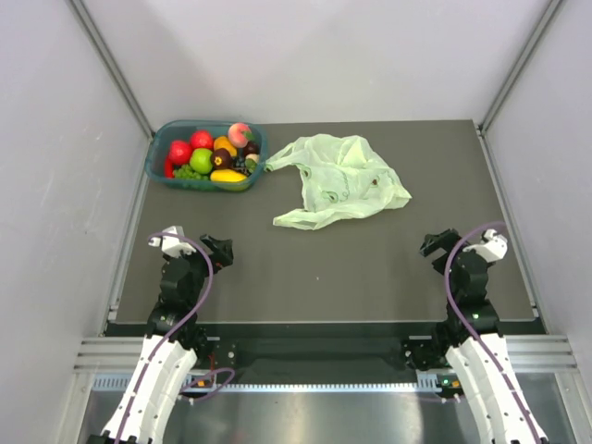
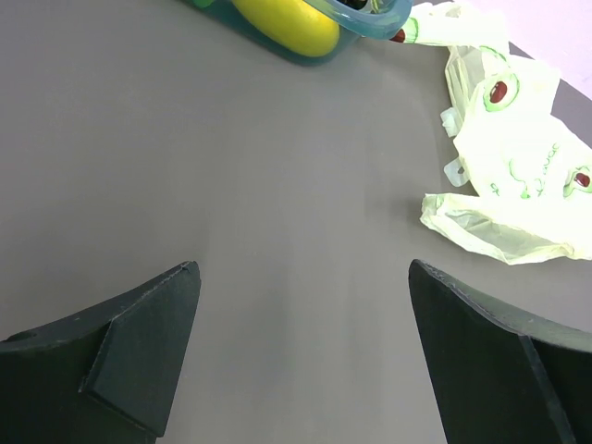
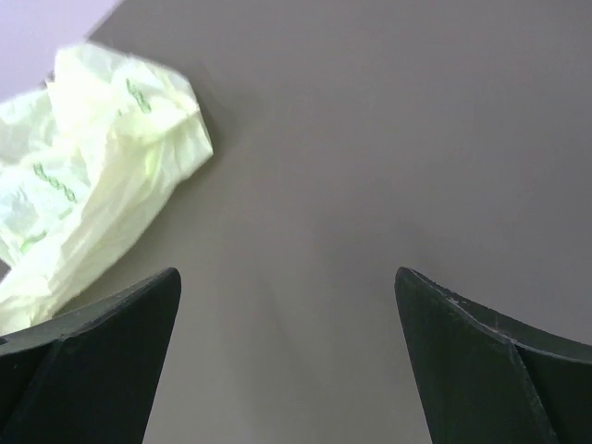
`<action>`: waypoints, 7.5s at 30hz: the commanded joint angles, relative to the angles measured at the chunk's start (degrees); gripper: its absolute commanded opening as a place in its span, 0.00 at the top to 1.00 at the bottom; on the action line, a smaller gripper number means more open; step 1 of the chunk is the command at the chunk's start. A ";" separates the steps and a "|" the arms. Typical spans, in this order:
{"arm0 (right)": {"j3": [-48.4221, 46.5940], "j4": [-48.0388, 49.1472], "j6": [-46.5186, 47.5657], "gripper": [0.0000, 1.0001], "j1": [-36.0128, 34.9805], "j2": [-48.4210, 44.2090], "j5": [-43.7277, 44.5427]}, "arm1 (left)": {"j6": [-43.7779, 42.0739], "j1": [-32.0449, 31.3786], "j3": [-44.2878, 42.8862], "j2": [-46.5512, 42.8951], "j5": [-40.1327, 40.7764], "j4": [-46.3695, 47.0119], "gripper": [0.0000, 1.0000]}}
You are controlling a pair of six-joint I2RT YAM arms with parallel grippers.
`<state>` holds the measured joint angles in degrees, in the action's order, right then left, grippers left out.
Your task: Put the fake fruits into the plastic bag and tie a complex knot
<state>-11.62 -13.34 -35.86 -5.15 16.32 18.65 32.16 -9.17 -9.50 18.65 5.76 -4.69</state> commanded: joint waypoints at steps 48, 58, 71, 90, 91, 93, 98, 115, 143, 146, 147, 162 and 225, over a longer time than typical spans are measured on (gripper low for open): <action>-55.95 10.39 -1.16 0.26 4.71 80.02 -22.27 | -1.93 0.03 0.18 2.97 -2.86 6.18 0.04; -60.28 -0.03 20.19 0.16 -7.93 67.36 -3.45 | -2.28 -0.06 -2.54 9.90 -3.39 7.41 0.05; -85.48 -10.38 40.68 0.17 -29.99 92.37 -0.49 | -1.14 -0.06 -5.62 14.92 -2.95 6.63 0.04; -84.63 -7.75 37.26 0.37 -35.28 107.17 13.68 | -1.67 -0.06 -4.21 13.78 -4.00 6.36 0.04; -84.62 -7.66 37.61 0.37 -35.28 107.43 14.12 | -1.66 -0.06 -4.21 13.86 -4.09 6.45 0.04; -84.54 -7.58 37.96 0.37 -35.19 108.31 14.13 | -1.75 -0.15 -4.13 13.78 -4.18 6.45 0.05; -81.81 -6.34 37.70 0.71 -35.19 108.58 14.39 | -1.93 -0.06 -4.13 13.60 -4.62 6.53 0.05; -73.81 -5.11 33.22 1.00 -33.44 87.04 -5.73 | 0.62 -3.40 -7.11 21.07 -8.05 11.28 0.09; -78.02 -12.14 35.42 0.10 -41.08 88.61 7.87 | 12.75 -16.76 -16.52 37.43 9.62 14.54 0.01; -80.58 -11.71 38.75 0.07 -42.93 93.62 13.06 | 12.84 -15.09 -15.12 33.74 10.15 12.25 0.01; -81.71 -11.53 39.28 0.06 -43.19 95.55 13.94 | 12.75 -14.65 -14.59 32.34 10.15 11.12 0.01; -77.42 4.55 47.89 0.21 -43.63 104.80 33.21 | 10.20 -13.33 -13.27 28.54 9.71 8.82 0.01; -92.63 -22.96 14.94 1.00 -41.43 82.65 7.18 | 13.63 -24.06 -15.09 60.42 7.69 45.81 0.12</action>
<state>-104.25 -36.51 -19.79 -46.96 103.07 26.26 47.22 -33.34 -19.84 75.59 11.62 35.22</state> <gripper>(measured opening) 0.007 0.893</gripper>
